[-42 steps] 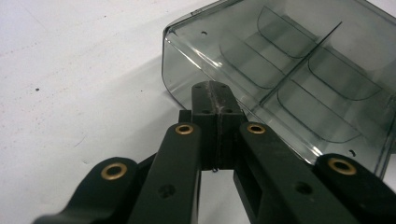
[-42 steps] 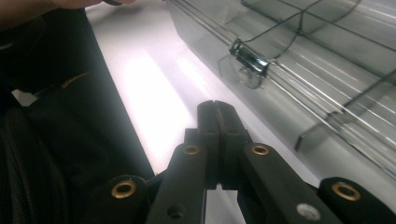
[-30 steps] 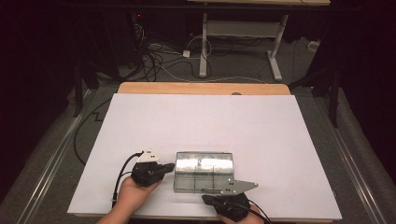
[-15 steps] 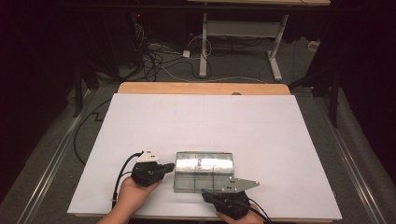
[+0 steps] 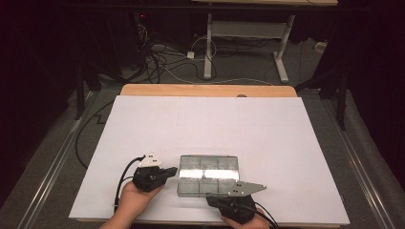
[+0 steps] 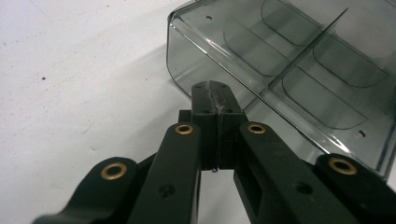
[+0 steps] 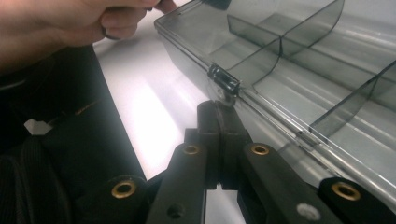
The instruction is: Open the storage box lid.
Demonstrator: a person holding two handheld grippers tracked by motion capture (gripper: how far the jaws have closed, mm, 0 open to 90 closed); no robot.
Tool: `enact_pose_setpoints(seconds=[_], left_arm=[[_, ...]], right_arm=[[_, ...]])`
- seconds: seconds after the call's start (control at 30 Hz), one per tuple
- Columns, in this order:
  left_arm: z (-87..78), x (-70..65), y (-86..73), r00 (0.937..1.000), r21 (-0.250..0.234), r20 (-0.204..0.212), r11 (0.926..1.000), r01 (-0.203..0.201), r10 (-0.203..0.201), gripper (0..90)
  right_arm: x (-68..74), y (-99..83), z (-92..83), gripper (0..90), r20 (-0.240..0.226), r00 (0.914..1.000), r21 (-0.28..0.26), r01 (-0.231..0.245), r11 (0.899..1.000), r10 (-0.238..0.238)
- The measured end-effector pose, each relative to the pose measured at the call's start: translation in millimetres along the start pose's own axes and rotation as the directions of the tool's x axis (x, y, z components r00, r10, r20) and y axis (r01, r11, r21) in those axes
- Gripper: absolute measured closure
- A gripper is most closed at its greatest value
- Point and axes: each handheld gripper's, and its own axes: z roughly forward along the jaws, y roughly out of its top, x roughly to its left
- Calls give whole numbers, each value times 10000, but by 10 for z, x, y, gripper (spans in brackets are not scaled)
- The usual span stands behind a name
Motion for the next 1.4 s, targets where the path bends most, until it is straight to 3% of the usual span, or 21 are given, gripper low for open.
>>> enact_pose_setpoints(seconds=[0.97, 1.4], left_arm=[[-76, -51, -61, 9998, -102, 177, 9999, -76, 78, 870], [-171, -69, -109, 9985, -411, 549, 9992, 0, 23, 871]], right_arm=[[9, 69, -53, 900, -104, 9997, -289, 198, 9994, -201], [8, 146, -39, 900, -237, 9994, -452, 258, 9986, -269]])
